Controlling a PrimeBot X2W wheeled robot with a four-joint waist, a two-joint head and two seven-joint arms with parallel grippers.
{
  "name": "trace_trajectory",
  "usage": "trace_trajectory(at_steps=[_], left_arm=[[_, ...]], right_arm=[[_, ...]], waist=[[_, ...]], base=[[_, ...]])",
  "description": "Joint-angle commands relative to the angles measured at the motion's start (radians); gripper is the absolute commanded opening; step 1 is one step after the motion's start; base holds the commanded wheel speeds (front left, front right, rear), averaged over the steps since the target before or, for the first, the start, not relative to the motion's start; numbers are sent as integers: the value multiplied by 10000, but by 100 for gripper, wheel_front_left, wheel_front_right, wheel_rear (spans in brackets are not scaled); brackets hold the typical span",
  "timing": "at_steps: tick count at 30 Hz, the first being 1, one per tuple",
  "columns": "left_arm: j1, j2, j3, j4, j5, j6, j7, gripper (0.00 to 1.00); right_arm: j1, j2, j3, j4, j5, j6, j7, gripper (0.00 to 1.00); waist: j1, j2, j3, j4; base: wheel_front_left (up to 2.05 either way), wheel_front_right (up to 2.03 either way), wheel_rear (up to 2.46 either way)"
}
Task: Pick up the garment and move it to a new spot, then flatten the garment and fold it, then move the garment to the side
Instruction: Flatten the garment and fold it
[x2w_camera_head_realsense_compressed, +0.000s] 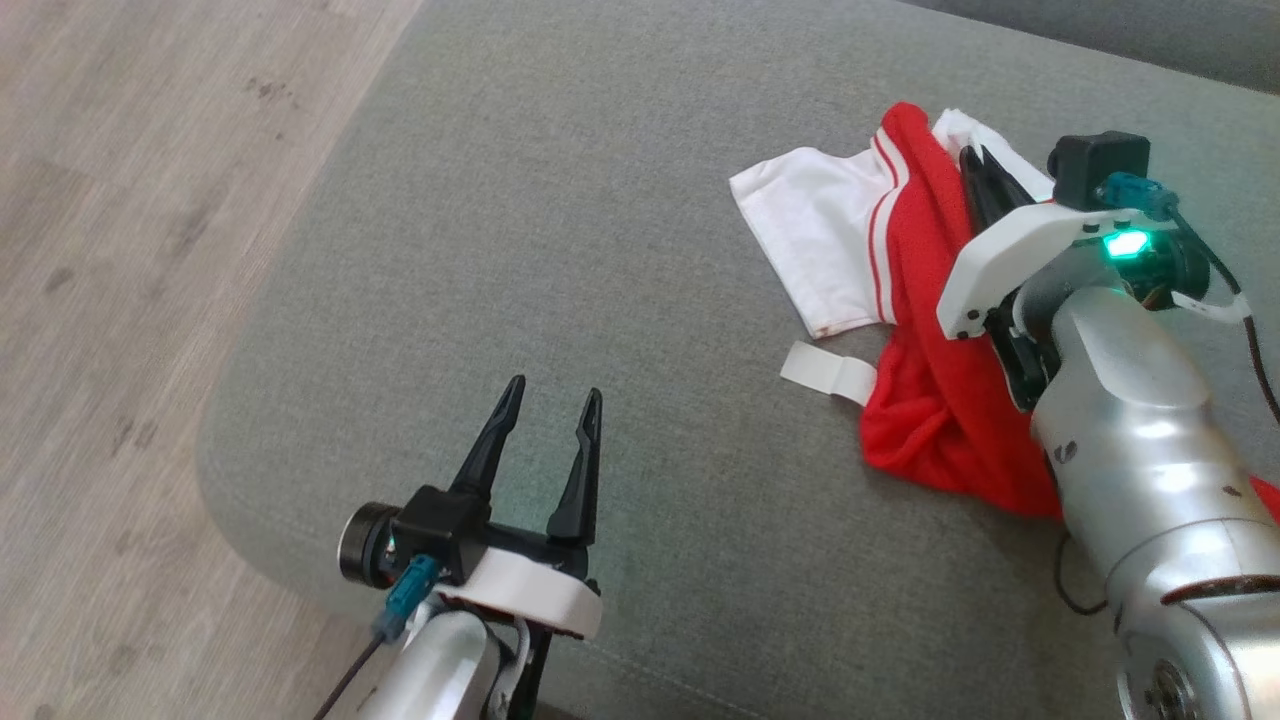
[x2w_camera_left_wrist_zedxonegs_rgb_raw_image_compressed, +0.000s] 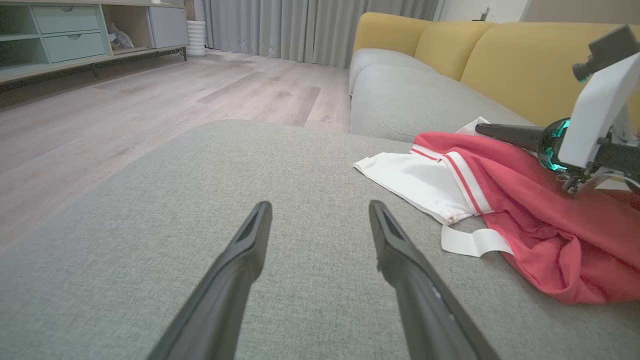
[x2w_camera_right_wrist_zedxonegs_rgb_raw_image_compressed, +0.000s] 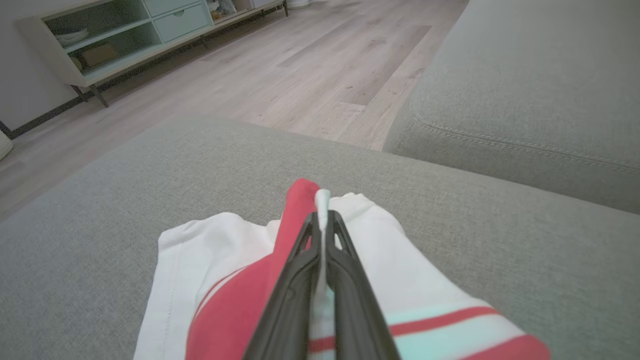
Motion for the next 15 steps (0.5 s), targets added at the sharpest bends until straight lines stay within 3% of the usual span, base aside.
trace_trajectory(at_steps=[1,7,15], left_arm=[[-92,-1,401,-239,141,-37,-80,100],[3,-13,614,-211,237,-87,-80,100],[53,-19,661,-278,243,-158,-80,100]], right_arm=[[-570,208,108,-171,44,35,-239,0],[-921,-8,95,-101,243,35,-543,0],[-1964,-1316,172,-308,148,35,-441,0]], waist=[[0,0,-86,-93],[0,0,-375,-427],[0,0,-535,-560]], base=[[0,0,0],[0,0,0],[0,0,0]])
